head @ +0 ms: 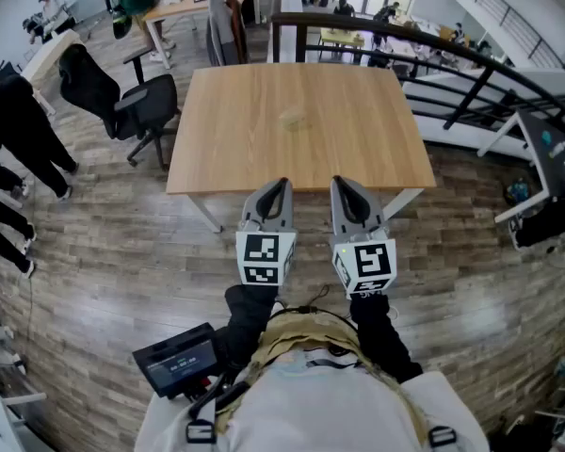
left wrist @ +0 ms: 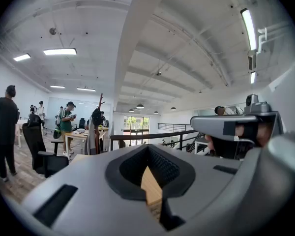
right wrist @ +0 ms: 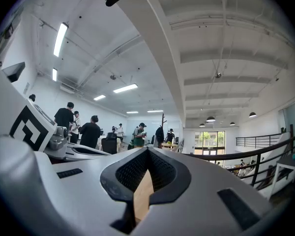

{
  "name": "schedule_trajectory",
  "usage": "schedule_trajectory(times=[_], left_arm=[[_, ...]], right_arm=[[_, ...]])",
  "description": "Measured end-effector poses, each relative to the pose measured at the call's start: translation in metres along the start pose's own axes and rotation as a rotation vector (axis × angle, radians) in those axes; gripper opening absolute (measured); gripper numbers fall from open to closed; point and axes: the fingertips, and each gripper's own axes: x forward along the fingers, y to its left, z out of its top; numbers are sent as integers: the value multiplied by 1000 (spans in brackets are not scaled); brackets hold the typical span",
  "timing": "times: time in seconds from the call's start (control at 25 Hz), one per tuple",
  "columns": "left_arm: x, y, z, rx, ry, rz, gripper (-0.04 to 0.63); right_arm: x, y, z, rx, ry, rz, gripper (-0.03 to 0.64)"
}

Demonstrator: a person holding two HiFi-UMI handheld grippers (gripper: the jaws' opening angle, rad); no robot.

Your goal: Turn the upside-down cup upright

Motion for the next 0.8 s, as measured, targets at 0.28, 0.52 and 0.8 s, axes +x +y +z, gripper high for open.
schedule_trajectory(times=[0.28, 0.52, 0.8], left_arm=[[-3, 19, -9, -7, 15, -3, -3], [-9, 35, -20, -18, 35, -2, -2], [-24, 64, -36, -38, 64, 27, -3]], right_arm=[[15, 18, -6, 8, 11, 8, 20], [24, 35, -15, 15, 32, 19, 20], [32, 44, -35, 23, 85, -21, 20]])
